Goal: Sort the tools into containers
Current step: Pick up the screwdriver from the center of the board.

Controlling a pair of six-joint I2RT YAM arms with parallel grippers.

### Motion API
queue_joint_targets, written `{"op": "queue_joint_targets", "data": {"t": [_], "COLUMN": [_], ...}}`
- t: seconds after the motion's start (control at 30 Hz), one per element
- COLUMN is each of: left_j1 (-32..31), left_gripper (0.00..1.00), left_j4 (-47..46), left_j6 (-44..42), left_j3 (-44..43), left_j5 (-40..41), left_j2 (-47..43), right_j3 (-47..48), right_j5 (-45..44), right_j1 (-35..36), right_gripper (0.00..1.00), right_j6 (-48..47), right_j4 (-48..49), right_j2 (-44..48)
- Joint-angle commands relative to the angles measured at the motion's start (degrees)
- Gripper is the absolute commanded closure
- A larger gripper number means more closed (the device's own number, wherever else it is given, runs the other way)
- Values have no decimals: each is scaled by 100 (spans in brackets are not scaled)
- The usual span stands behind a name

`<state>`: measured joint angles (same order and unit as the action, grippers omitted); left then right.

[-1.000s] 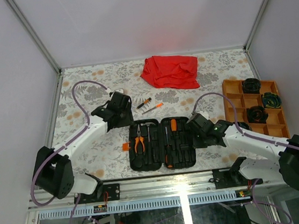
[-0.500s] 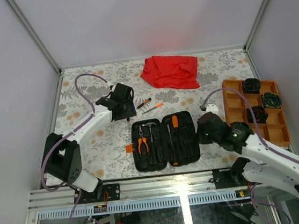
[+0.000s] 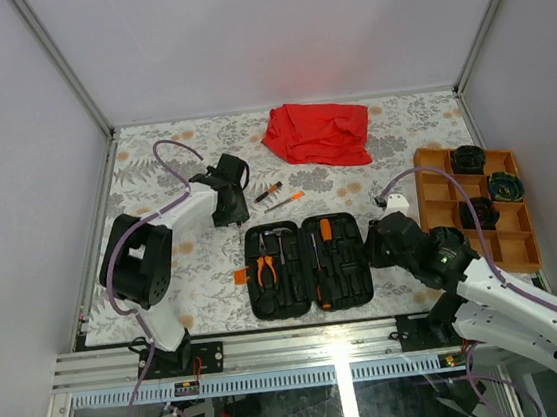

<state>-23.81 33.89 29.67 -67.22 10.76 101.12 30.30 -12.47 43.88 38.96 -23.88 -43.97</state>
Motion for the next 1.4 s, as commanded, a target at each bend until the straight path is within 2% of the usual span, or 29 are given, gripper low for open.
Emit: {"op": "queue_joint_targets", "data": {"t": [0.0, 0.2, 0.43, 0.63, 0.73, 0.83, 0.93, 1.1, 1.27, 1.37], "left_j1": [131, 235, 289, 285, 292, 289, 290, 288, 281, 282], "left_gripper": [58, 61, 62, 75, 84, 89, 90, 91, 92, 93], "left_j4": [-189, -371, -480, -434, -406, -334, -274, -264, -433, -622], "left_j6": [-163, -184, -166, -144, -137, -121, -68, 62, -34, -239], "left_j3": [-229, -294, -251, -247, -244, -231, -175, 237, 784, 1088], "left_j5": [-204, -546, -718, -596, -523, -312, -142, -80, -241, -705], "left_j2": [251, 484, 732, 831, 780, 632, 369, -407, -1486, -2173], "right_j3": [-19, 26, -165, -183, -174, -167, -152, -177, -233, -389], "right_j5": [-73, -753, -544, -401, -349, -320, -361, -741, -919, -833], "right_j1": [12, 9, 13, 10, 10, 11, 15, 13, 10, 12], "right_gripper": [81, 78, 74, 74, 74, 74, 71, 52, 46, 43], "right_j6": [-103, 170, 218, 105, 68, 68, 97, 298, 304, 53], "right_j4": [175, -353, -251, -132, -113, -93, -56, 28, 369, 942], "right_j2": [55, -144, -291, -257, -262, -232, -134, 277, 668, 918]}}
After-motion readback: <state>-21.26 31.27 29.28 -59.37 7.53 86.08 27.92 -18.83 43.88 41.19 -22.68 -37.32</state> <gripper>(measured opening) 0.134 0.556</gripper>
